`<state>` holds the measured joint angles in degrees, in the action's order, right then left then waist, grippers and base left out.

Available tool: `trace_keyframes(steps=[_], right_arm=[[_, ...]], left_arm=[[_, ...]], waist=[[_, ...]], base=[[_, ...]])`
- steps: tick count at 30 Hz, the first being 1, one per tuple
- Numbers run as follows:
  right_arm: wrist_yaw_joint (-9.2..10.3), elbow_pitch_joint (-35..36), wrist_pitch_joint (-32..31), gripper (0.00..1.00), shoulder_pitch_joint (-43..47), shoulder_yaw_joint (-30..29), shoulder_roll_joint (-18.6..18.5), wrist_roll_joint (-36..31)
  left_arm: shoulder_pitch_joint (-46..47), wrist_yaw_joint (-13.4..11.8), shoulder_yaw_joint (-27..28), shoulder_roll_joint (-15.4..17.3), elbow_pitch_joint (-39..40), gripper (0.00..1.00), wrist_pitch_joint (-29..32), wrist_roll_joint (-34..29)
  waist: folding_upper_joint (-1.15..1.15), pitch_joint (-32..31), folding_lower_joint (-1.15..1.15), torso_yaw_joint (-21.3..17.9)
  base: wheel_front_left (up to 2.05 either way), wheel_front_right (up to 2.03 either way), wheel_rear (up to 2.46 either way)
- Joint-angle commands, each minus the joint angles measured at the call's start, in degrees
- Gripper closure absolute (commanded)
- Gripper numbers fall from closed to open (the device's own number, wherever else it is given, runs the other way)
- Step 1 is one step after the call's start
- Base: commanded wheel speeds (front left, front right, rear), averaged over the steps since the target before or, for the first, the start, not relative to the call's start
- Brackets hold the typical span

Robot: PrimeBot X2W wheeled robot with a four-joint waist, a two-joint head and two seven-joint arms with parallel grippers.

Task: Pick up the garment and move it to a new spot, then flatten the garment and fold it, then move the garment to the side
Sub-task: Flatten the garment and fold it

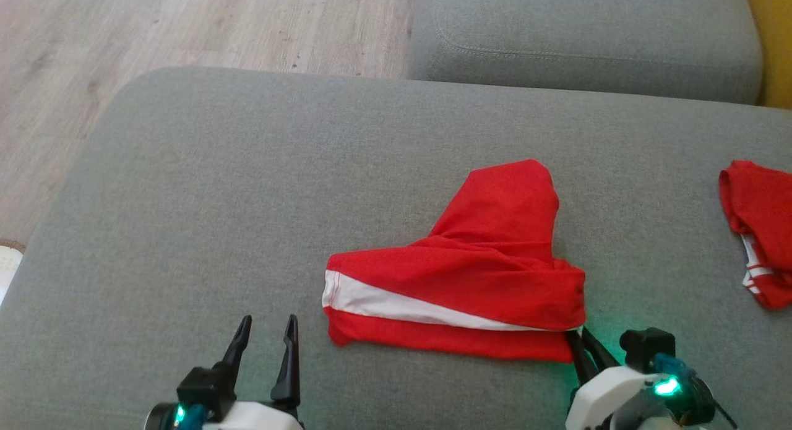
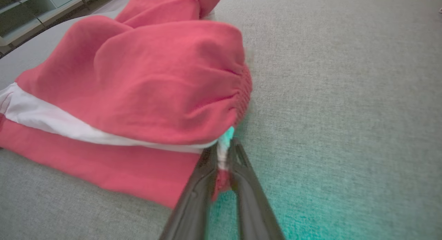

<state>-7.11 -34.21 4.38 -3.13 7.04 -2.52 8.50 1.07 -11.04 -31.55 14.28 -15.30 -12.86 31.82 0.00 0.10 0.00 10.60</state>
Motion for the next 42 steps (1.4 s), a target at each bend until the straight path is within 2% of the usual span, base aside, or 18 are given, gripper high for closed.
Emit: trace_keyframes(steps=[1,2,8,14,28,30,31,34,39,40,41,42], right_arm=[[-0.37,1.2,0.9,0.89,-2.8,1.4,-0.4,-0.2],[-0.37,1.3,1.2,1.0,-3.2,1.2,-0.4,-0.5],[-0.37,2.2,1.4,1.0,-3.5,0.5,-0.4,-1.7],[-0.37,3.0,1.0,1.0,-3.8,0.7,-0.4,-2.4],[-0.37,3.4,0.7,1.0,-6.0,2.2,-0.4,-3.0],[-0.37,3.3,0.8,1.0,-6.2,2.4,-0.4,-2.9],[-0.37,3.3,0.8,1.0,-6.2,2.4,-0.4,-2.9],[-0.37,3.1,0.9,1.0,-6.4,2.5,-0.4,-2.7],[-0.37,2.8,1.3,1.0,-6.6,2.5,-0.4,-2.6],[-0.37,2.8,1.4,1.0,-6.6,2.5,-0.4,-2.6],[-0.37,2.7,1.5,1.0,-6.6,2.5,-0.4,-2.6],[-0.37,2.7,1.6,1.0,-6.6,2.5,-0.4,-2.6]], left_arm=[[3.7,0.2,1.8,0.4,1.1,0.0,-0.1,0.0],[4.3,0.8,1.1,0.1,0.6,0.0,0.3,0.0],[6.0,3.9,-1.6,-1.3,-1.8,0.0,2.7,0.8],[9.4,6.6,-3.0,-3.6,-8.0,0.0,4.7,2.2],[18.7,10.8,-3.0,-8.4,-23.9,0.0,5.8,5.4],[19.5,11.1,-3.0,-8.8,-25.5,0.1,5.7,5.8],[19.5,11.1,-3.0,-8.8,-25.5,0.1,5.7,5.8],[20.4,11.4,-3.2,-9.2,-27.5,0.43,5.5,6.1],[21.7,12.0,-3.5,-9.8,-29.9,0.7,4.6,6.4],[22.0,12.1,-3.6,-9.9,-30.2,0.79,4.2,6.4],[22.3,12.0,-3.6,-9.9,-30.4,0.96,3.6,6.3],[22.6,12.1,-3.5,-10.0,-30.5,1.0,3.0,6.4]], waist=[[0.0,0.1,0.0,-0.1],[0.0,0.1,0.0,-0.3],[0.0,0.3,0.0,-1.2],[0.0,1.1,0.0,-2.0],[0.0,3.4,0.0,-4.2],[0.0,3.5,0.0,-4.4],[0.0,3.5,0.0,-4.4],[0.0,3.6,0.0,-4.5],[0.0,3.7,0.0,-4.6],[0.0,3.6,0.0,-4.6],[0.0,3.6,0.0,-4.6],[0.0,3.6,0.0,-4.6]], base=[[0.0,0.0,0.0],[0.0,0.0,0.0],[0.0,0.0,0.0],[0.0,0.0,0.0],[0.0,0.0,0.0],[0.0,0.0,0.0],[0.0,0.0,0.0],[0.0,0.0,0.0],[0.0,0.0,0.0],[0.0,0.0,0.0],[0.0,0.0,0.0],[0.0,0.0,0.0]])
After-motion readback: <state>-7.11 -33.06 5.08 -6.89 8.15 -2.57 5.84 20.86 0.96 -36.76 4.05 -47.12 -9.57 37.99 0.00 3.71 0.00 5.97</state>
